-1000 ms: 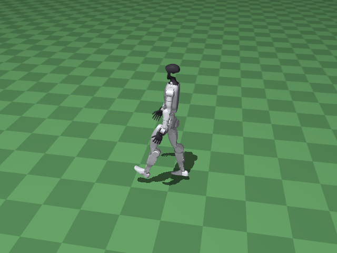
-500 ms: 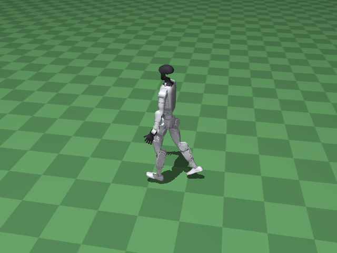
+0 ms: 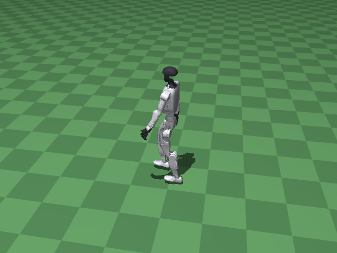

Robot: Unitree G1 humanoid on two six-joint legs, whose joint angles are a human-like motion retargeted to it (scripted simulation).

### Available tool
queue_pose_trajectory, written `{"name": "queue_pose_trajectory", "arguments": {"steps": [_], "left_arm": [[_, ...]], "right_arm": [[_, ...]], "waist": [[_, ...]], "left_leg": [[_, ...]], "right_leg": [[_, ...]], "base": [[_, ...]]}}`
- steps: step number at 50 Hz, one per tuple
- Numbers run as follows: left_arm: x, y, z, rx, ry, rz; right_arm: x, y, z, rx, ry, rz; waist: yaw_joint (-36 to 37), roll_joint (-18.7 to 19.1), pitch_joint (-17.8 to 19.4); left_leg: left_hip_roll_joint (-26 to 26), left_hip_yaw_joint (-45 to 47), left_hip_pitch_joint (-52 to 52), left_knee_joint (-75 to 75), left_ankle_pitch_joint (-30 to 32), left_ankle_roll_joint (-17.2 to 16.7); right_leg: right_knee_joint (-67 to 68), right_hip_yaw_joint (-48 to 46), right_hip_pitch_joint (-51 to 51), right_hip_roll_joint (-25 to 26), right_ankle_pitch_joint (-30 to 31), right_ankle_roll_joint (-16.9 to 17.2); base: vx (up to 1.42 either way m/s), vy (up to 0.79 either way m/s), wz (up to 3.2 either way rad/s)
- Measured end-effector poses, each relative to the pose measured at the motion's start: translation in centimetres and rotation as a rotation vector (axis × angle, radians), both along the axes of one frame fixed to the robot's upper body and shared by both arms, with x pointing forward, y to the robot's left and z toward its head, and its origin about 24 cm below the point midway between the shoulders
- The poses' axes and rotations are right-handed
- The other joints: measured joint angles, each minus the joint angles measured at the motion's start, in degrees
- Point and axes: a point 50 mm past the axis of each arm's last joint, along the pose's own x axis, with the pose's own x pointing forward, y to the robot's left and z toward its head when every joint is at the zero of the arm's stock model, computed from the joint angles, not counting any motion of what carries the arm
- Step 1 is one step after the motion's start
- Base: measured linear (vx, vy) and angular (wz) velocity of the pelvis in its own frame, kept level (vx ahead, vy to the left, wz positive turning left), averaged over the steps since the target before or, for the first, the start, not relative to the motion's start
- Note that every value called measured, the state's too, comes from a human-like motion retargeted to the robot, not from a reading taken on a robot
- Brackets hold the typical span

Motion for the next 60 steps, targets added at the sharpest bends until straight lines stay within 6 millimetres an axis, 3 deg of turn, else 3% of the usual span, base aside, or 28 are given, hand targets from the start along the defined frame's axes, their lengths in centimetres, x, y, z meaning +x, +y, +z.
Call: {"name": "queue_pose_trajectory", "arguments": {"steps": [5,11,15,23,32,37,41,44,47,50,52,60], "left_arm": [[3.5,-1.0,1.6,-0.019,-0.114,-0.011],[5.0,-1.8,2.4,-0.025,-0.158,-0.051],[4.8,-2.1,2.1,-0.022,-0.134,-0.065],[1.1,-1.3,0.2,-0.005,-0.005,-0.024],[-6.8,-0.3,-2.4,0.016,0.182,-0.051],[-10.1,0.2,-3.0,0.007,0.279,-0.046],[-12.1,0.3,-3.2,-0.029,0.339,-0.027],[-12.8,0.4,-3.3,-0.060,0.358,0.000],[-13.1,0.5,-3.2,-0.076,0.360,0.032],[-13.4,0.7,-3.2,-0.089,0.359,0.074],[-13.4,0.7,-3.2,-0.092,0.356,0.102],[-12.4,0.8,-3.1,-0.053,0.249,0.210]], "right_arm": [[-0.9,0.4,-0.1,0.016,0.068,0.033],[-0.1,0.2,-0.1,0.015,0.069,0.080],[1.2,-0.8,0.2,-0.024,0.025,0.053],[4.3,-2.9,1.0,-0.103,-0.076,0.012],[7.1,-4.3,2.1,-0.130,-0.249,-0.153],[6.6,-4.3,2.0,-0.127,-0.222,-0.138],[5.3,-3.9,1.5,-0.120,-0.157,-0.068],[4.8,-3.6,1.4,-0.112,-0.120,-0.008],[5.2,-3.2,1.3,-0.102,-0.114,0.033],[6.2,-2.8,1.4,-0.090,-0.124,0.067],[7.4,-2.6,1.6,-0.088,-0.148,0.080],[13.1,-1.8,3.1,-0.116,-0.350,0.063]], "waist": [[-3.4,-0.8,2.7],[-4.7,0.7,3.4],[-5.0,1.5,2.7],[-4.1,3.6,-0.4],[-1.2,3.1,-5.1],[-0.2,0.8,-4.3],[2.4,-2.8,-4.4],[4.1,-4.5,-5.1],[6.5,-4.8,-4.4],[9.2,-4.9,-2.9],[11.1,-4.7,-1.7],[17.0,-0.9,3.4]], "left_leg": [[-1.3,-4.5,5.5,0.1,-1.8,-0.7],[0.3,-6.7,9.2,0.2,-3.6,-1.0],[0.5,-8.6,10.1,0.4,-4.3,-0.4],[1.7,-10.5,10.1,1.5,-2.5,0.6],[0.5,-8.7,9.3,5.7,8.5,1.5],[-1.5,-7.9,9.3,13.0,13.9,1.0],[-4.1,-5.1,1.2,30.6,16.2,0.9],[-5.1,-3.9,-9.0,45.0,12.9,1.7],[-3.9,-1.2,-15.4,51.0,4.5,4.0],[-1.2,3.5,-18.0,48.0,-4.2,6.6],[-0.4,6.0,-18.5,41.0,-6.5,7.3],[2.5,6.4,-18.2,5.6,0.5,6.1]], "right_leg": [[-26.3,0.2,5.3,0.2,6.9,2.7],[-29.2,0.8,1.4,1.5,4.5,5.1],[-29.2,-0.6,2.6,0.6,2.5,4.0],[-29.2,-5.9,5.2,-0.2,-1.6,4.8],[-29.2,-1.5,6.4,0.3,-0.4,5.4],[-29.1,-0.2,11.6,-1.5,0.6,5.0],[-27.2,2.0,13.7,-4.8,3.0,5.7],[-25.6,3.5,13.3,-6.3,5.7,6.7],[-23.3,5.3,13.8,-6.1,4.3,7.1],[-21.3,7.1,15.2,-5.2,2.8,7.1],[-19.7,8.5,16.0,-4.8,1.5,7.1],[-19.7,13.2,22.7,0.0,-1.2,7.1]], "base": [[0.37,0.00,0.81],[0.37,-0.02,0.39],[0.38,-0.04,0.44],[0.42,-0.10,0.23],[0.45,-0.15,-0.24],[0.46,-0.14,-0.21],[0.40,-0.13,-0.30],[0.32,-0.08,-0.12],[0.32,-0.08,-0.40],[0.32,-0.08,-0.62],[0.29,0.01,-0.76],[0.27,-0.02,-0.77]]}}
